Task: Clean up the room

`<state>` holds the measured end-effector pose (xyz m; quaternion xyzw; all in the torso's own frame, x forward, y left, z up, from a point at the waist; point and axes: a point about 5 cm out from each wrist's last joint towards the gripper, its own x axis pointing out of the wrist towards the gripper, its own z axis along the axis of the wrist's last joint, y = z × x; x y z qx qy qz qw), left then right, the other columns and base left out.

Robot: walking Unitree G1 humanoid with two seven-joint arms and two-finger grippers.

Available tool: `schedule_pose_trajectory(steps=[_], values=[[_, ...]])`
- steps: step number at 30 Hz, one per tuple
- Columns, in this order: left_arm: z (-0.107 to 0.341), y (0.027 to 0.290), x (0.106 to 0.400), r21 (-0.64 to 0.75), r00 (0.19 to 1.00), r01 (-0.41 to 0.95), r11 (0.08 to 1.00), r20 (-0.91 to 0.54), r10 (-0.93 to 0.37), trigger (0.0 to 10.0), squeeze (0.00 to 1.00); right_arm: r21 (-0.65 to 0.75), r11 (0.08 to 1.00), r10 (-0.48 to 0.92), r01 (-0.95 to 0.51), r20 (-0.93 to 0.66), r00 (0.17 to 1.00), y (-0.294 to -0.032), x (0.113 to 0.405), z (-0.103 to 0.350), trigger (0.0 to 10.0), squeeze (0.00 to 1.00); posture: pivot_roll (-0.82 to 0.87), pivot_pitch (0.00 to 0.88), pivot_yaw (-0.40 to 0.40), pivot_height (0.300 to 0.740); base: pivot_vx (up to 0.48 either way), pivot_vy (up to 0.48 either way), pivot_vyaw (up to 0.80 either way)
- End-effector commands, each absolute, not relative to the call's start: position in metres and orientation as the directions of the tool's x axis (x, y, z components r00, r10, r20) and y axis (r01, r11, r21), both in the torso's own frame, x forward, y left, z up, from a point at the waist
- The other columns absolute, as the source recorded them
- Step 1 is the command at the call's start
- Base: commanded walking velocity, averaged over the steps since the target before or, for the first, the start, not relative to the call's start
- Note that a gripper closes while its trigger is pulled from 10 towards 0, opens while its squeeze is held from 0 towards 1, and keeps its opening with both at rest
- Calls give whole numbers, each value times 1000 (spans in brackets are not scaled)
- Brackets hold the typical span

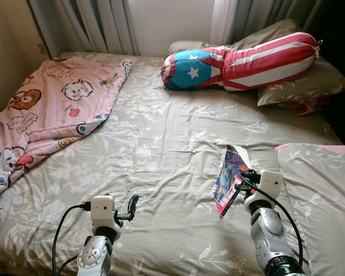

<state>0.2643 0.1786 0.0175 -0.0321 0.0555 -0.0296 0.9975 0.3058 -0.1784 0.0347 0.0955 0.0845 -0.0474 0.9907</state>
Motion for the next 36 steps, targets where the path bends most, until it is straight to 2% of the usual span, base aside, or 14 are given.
schedule_pose_trajectory(steps=[1, 6, 10, 15, 23, 27, 33, 36], values=[[16, 176, 262, -72, 990, 59, 996, -120, -67, 10000, 0, 198, 974, -85, 109, -128, 988, -179, 308, 43, 10000, 0, -162, 74, -43, 680, 0, 0, 0], [19, 176, 263, -65, 991, 68, 996, -113, -75, 10000, 0, 197, 973, -87, 120, -165, 982, -179, 309, 41, 10000, 0, -162, 65, -39, 680, 0, 0, 0], [20, 177, 263, -63, 991, 69, 996, -110, -76, 10000, 0, 191, 975, -84, 111, -141, 986, -179, 309, 42, 10000, 0, -158, 55, -38, 655, 0, 0, 0], [22, 177, 264, -61, 992, 70, 996, -105, -77, 10000, 0, 204, 972, -93, 121, -141, 986, -180, 310, 42, 10000, 0, -153, 50, -35, 655, 0, 0, 0], [29, 179, 270, -55, 993, 68, 996, -88, -72, 10000, 0, 301, 939, -114, 168, -190, 975, -184, 320, 44, 10000, 0, -132, 92, -29, 655, 0, 0, 0], [32, 180, 272, -47, 995, 61, 997, -79, -65, 10000, 0, 317, 945, -20, 85, -204, 979, -176, 328, 46, 10000, 0, -110, 119, -25, 655, 0, 0, 0], [36, 182, 272, -37, 996, 63, 997, -68, -65, 10000, 0, 356, 930, -21, 86, -182, 983, -178, 338, 57, 10000, 0, -95, 137, -15, 655, 0, 0, 0], [37, 184, 270, -23, 995, 67, 998, -67, -68, 10000, 0, 420, 903, -18, 90, -172, 985, -179, 346, 66, 10000, 0, -80, 148, -6, 655, 0, 0, 0]])
